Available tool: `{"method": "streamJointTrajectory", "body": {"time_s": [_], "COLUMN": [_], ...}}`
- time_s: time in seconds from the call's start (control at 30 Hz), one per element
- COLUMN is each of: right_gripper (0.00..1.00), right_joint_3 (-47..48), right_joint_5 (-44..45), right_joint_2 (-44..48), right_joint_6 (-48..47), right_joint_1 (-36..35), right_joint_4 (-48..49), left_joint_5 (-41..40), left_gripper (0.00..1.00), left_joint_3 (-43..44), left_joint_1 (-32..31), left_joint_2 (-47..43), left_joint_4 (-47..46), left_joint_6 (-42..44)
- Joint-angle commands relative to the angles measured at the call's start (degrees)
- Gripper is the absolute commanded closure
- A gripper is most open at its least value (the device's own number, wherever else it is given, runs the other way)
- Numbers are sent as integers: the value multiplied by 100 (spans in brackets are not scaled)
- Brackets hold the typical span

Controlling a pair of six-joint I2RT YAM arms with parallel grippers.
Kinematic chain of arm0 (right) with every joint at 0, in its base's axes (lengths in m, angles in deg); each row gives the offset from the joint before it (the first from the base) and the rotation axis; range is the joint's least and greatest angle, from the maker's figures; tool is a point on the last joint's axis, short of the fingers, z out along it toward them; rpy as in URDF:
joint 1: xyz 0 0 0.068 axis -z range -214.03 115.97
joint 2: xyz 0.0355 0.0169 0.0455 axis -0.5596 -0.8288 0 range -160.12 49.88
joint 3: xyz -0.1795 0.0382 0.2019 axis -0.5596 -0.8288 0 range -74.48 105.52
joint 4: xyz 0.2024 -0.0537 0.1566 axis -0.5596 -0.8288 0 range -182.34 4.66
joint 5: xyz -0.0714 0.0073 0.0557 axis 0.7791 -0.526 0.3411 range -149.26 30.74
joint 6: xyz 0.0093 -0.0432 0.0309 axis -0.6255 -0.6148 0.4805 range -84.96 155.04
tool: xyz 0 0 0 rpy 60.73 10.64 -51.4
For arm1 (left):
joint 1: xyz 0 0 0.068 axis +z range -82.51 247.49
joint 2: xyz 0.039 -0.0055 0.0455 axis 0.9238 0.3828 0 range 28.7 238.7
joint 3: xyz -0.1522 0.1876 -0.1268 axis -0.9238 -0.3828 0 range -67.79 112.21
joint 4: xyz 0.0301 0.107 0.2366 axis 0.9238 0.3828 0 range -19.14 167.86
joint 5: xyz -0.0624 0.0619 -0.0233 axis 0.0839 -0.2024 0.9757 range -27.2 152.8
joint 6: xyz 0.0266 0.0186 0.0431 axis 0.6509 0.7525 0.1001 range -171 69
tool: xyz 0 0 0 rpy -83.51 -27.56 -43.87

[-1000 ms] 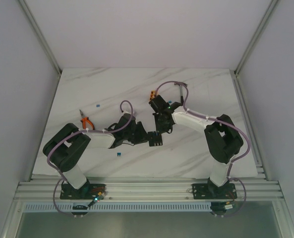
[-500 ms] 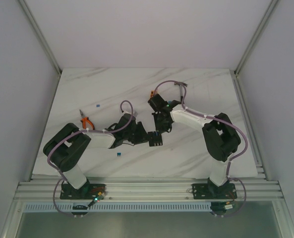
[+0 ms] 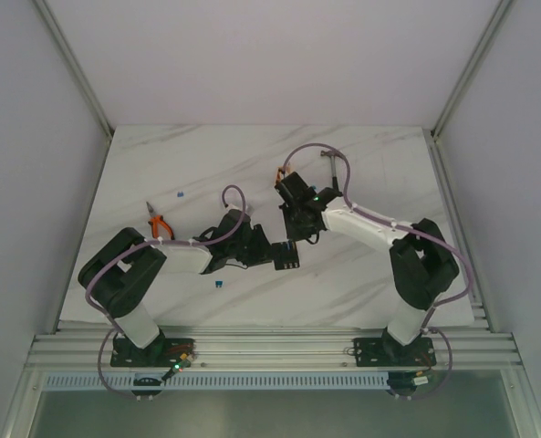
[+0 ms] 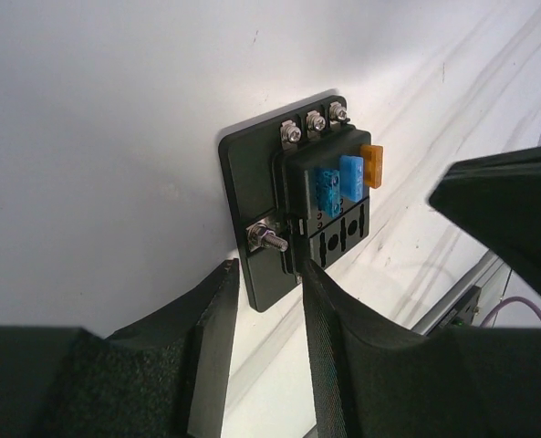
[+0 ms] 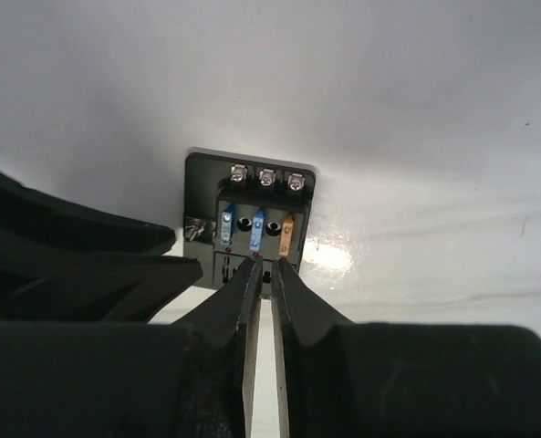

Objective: Snap on the fuse box
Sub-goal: Install the fuse at the fuse box base.

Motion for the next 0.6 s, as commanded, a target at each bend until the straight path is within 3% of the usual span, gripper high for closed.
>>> {"method": "streamJointTrajectory", "body": {"time_s": [0.0,0.57], "right_gripper": [84,88], "right_joint_3": [-93,-190], "right_joint_5": [148,178], "right_joint_2": [292,-324], "right_joint_6": [34,160], "right_joint_1": [-31,-42], "right_joint_4": [0,-10], "left_joint_5": [-107,-71], "left_gripper": [56,55], "left_joint_3": [-44,2], "left_joint_1": [-27,-27], "left_joint_2": [-96,-9], "left_joint_4": [205,199], "left_joint_6": [72,78]}}
